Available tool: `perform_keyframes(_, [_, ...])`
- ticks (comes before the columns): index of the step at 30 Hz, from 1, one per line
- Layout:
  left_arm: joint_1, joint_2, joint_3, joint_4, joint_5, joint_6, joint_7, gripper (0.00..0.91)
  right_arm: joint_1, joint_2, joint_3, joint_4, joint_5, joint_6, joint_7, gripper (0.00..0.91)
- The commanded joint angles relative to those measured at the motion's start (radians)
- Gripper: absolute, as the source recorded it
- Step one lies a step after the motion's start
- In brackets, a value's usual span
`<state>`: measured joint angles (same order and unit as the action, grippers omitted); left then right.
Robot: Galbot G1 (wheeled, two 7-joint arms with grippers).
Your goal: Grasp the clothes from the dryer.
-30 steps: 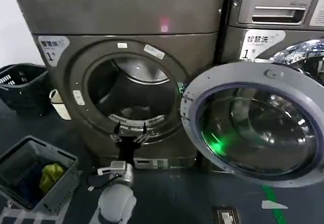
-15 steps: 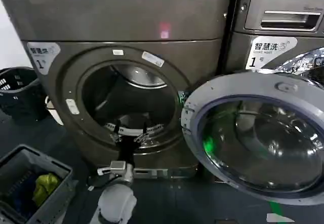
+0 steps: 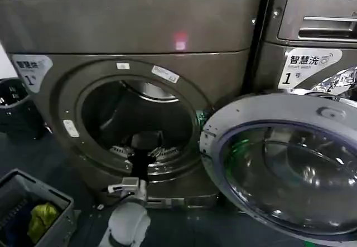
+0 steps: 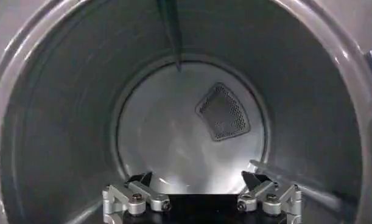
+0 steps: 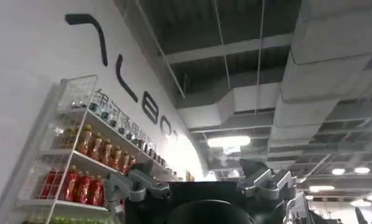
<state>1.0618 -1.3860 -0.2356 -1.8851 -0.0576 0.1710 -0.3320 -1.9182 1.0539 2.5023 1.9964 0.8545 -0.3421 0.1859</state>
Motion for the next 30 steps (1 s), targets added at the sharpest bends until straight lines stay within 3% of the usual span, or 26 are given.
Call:
perform_keyframes(1, [-0.160,-0.002,-0.003,0.183,-0.027,-0.011,0.015,0.907,0.002,-0.001,0.008,-0.002,-0.023,-0.005,-0.001,0.907])
perform_keyframes(19, [-0.818,-0.067,-0.002,1.050,-0.099,-0.162,0.209,0.907,0.041,0.014,-0.021,0.007,-0.033,0.000,-0.017,0.907])
perform_keyframes(22, [-0.874,-0.052,0.020,1.162,-0.076,-0.155,0.344,0.907,0.047,0.018,-0.026,0.011,-0.032,0.001,-0.018,0.907])
perform_keyframes(27, [-1.049,-0.035,0.080,1.439,0.127,-0.191,0.573,0.907,0.052,0.020,-0.029,0.008,-0.031,0.003,-0.019,0.907])
perform_keyframes(30, [-1.129,-0.008,0.272,1.528,0.280,-0.274,0.836,0.907,0.056,0.021,-0.034,0.008,-0.032,0.003,-0.019,0.907])
